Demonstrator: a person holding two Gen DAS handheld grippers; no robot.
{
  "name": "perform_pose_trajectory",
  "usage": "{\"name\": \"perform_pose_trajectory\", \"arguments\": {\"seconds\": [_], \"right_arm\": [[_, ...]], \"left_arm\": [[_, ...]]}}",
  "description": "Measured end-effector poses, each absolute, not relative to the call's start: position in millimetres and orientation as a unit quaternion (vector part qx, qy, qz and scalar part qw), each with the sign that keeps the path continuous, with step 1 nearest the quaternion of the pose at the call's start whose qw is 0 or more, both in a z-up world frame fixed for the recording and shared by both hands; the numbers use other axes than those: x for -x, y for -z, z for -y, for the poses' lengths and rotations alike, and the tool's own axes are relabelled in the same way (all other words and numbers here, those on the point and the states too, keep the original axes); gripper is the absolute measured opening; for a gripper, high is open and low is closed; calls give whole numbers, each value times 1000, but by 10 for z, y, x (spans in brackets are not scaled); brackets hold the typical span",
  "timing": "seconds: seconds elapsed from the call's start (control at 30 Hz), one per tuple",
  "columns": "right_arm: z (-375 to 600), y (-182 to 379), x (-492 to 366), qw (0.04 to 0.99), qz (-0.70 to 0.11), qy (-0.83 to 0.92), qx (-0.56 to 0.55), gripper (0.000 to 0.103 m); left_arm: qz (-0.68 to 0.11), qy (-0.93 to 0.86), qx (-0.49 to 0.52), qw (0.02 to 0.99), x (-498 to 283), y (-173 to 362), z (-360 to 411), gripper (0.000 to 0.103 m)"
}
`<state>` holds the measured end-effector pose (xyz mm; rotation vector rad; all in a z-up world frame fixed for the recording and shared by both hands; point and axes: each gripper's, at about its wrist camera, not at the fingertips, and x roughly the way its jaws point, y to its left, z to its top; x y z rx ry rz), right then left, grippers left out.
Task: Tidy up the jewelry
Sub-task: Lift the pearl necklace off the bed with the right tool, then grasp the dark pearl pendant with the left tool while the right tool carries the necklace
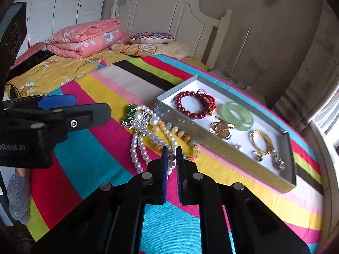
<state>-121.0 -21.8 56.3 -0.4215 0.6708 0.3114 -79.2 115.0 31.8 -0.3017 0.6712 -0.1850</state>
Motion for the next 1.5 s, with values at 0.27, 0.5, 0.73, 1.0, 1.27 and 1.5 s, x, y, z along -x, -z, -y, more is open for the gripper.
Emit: {"name": "perform_pose_trajectory", "arguments": {"seconds": [0.27, 0.5, 0.73, 1.0, 1.27, 1.5], "right_arm": [[336, -1039, 1478, 948, -162, -50, 268, 9], [529, -1385, 1582, 965, -104, -14, 239, 9], [902, -1597, 1613, 975, -98, 8, 197, 9], [1318, -1450, 1607, 979, -144, 5, 146, 9], [1693, -1356, 1638, 982, -157, 0, 101, 9], [1945, -1591, 1841, 989, -127, -7, 70, 9]], "left_arm": [[-328, 91, 147, 929, 783, -323, -1151, 92], [-331, 91, 147, 928, 772, -317, -1139, 92], [-343, 94, 144, 924, 745, -293, -1143, 92], [-356, 131, 130, 916, 756, -295, -1084, 92], [-382, 185, 32, 905, 799, -310, -448, 91], [-406, 199, -16, 892, 680, -247, -66, 87]]}}
